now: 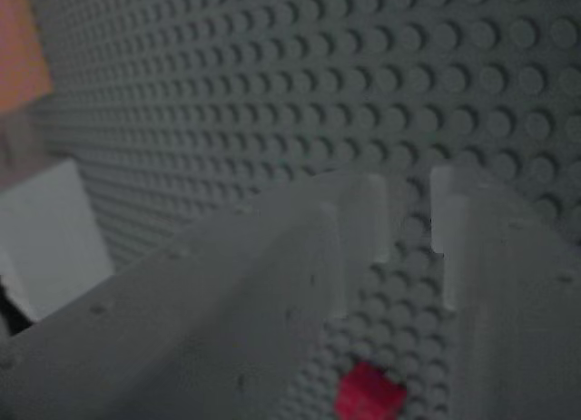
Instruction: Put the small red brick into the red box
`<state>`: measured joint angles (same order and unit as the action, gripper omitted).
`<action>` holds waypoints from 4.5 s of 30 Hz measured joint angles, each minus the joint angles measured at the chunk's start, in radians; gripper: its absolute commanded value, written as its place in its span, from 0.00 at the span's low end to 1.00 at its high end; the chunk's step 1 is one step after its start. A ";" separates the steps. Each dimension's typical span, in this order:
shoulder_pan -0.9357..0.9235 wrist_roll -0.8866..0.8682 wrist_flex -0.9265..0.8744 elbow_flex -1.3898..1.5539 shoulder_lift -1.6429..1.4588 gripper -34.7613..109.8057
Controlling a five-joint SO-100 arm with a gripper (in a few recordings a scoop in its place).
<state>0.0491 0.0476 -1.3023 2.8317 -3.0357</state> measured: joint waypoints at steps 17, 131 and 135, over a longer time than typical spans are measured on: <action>0.295 0.259 0.086 -0.440 0.733 0.40; -0.328 -0.192 0.678 -1.967 2.250 0.39; -0.327 -0.192 0.673 -1.973 2.258 0.41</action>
<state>-0.2777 -0.1442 -0.6289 0.8590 -0.7777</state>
